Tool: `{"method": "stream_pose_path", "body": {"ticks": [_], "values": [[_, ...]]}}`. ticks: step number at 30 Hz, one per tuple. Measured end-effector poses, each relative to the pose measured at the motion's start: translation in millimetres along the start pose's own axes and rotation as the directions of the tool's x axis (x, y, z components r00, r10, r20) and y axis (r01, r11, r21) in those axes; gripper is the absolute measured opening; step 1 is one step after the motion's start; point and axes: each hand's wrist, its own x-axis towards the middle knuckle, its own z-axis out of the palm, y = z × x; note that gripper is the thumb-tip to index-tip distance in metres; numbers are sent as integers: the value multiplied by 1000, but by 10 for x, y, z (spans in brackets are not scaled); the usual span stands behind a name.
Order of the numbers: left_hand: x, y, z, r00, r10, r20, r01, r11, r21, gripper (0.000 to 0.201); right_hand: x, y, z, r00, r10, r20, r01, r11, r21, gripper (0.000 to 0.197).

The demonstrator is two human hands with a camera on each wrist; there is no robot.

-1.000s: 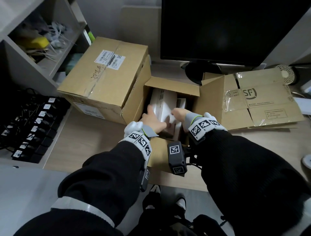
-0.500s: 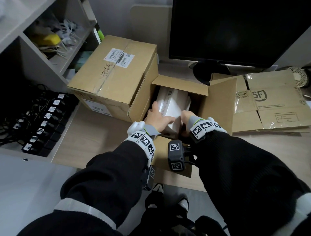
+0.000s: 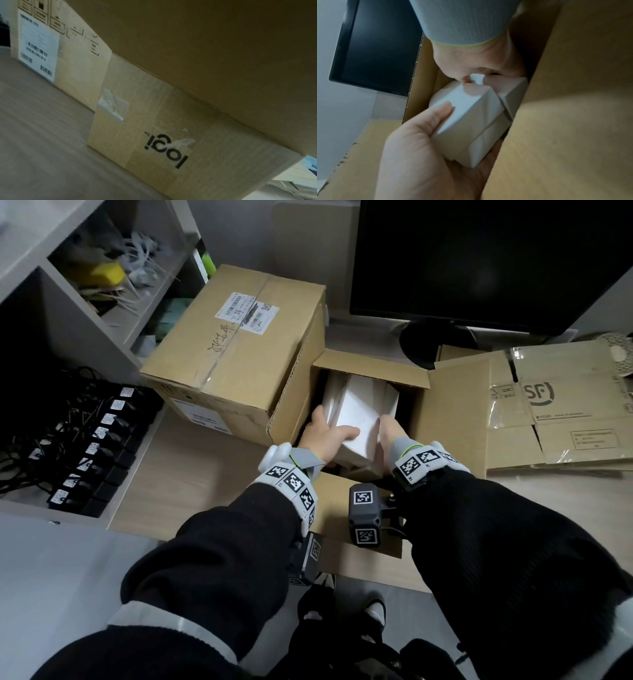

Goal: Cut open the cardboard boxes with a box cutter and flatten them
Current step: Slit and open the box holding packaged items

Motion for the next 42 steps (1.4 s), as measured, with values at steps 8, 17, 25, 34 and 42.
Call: {"method": "stream_pose_path", "body": {"ticks": [8,17,25,34,42], "values": [[-151,167,-116,985,10,171,13,991,-136,108,-237,-87,-158,975,-174,140,217,885,-411,55],[-581,703,-428,975,92,204,-37,965,-260,38,-515,-333,-297,963,-178,204,241,907,-346,101],[-889,1134,-658,962,269,40,-222,862,-456,37,-1057,-636,-158,840,-362,404,490,825,-281,95],[-1410,1340,-840,931,358,-73,-337,763,-551,31,-1379,-667,410,712,-468,523,620,769,-156,132],[-1635,1325,-1458,903,345,-257,-430,722,-542,20,-1894,-432,1049,657,-515,550,715,658,-239,101]]}}
